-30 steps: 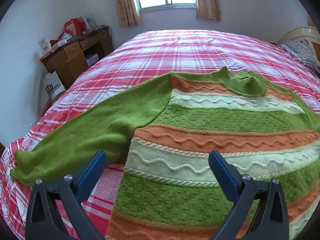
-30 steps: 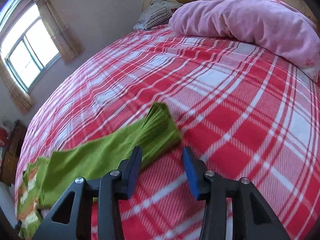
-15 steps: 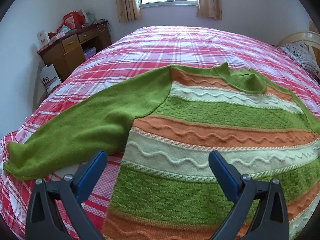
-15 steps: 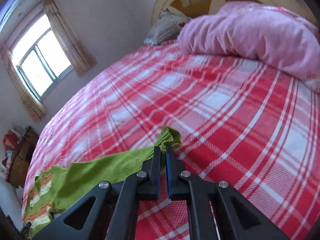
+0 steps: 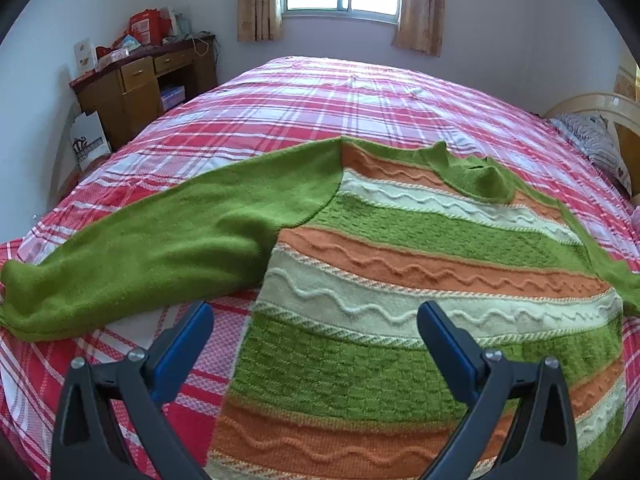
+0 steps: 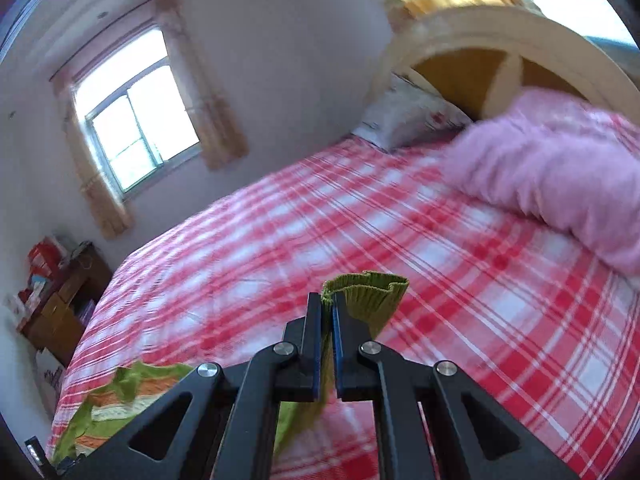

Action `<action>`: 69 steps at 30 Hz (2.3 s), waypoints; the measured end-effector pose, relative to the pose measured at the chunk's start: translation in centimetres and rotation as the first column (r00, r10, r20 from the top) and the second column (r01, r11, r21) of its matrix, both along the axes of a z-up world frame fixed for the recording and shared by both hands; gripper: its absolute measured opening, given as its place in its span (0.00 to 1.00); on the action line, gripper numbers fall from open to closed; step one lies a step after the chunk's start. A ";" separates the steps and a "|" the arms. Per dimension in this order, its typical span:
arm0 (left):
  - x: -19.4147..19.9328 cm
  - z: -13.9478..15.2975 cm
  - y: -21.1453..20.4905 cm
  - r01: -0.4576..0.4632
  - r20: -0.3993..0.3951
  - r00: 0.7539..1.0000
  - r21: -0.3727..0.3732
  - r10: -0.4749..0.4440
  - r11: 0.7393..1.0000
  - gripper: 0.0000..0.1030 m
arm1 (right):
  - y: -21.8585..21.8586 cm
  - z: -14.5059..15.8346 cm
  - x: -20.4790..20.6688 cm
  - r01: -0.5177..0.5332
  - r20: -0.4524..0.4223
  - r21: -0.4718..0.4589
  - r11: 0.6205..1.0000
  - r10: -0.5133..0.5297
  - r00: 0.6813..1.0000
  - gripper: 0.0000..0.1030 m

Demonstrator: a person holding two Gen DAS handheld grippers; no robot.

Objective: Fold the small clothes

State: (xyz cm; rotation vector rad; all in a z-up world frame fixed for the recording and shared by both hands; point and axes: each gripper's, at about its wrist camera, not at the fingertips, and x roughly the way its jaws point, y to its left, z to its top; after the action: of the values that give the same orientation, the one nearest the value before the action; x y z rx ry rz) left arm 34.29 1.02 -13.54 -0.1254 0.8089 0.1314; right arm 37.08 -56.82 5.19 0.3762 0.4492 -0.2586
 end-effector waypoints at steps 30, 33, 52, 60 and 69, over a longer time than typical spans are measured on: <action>-1.6 -1.8 3.6 -0.008 0.005 1.000 -0.146 0.009 0.989 1.00 | 41.3 3.3 10.4 -0.644 -0.095 -0.279 0.713 0.647 0.757 0.04; -1.3 -2.1 3.2 0.008 -0.029 1.000 -0.127 -0.012 0.992 1.00 | 46.7 -3.1 10.9 -0.710 -0.168 -0.253 0.657 0.694 0.701 0.04; -1.5 2.5 1.2 0.180 0.016 0.984 -0.079 -0.179 0.981 0.92 | 37.5 -15.0 5.4 -0.674 -0.291 -0.193 0.713 0.614 0.733 0.57; 5.0 0.0 -3.0 0.227 -0.101 0.966 -0.124 -0.240 0.966 0.68 | 36.1 -19.4 4.6 -0.661 -0.328 -0.125 0.740 0.598 0.731 0.58; 5.1 -0.8 -4.6 0.254 -0.049 0.964 -0.117 -0.261 0.960 0.08 | 38.3 -20.5 3.9 -0.654 -0.400 -0.250 0.714 0.539 0.742 0.71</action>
State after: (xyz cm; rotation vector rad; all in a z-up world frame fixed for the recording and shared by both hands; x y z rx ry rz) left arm 39.35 -3.60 -14.32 -0.1187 0.8897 -0.1568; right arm 40.94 -18.53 -15.28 -0.2130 0.7853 0.2548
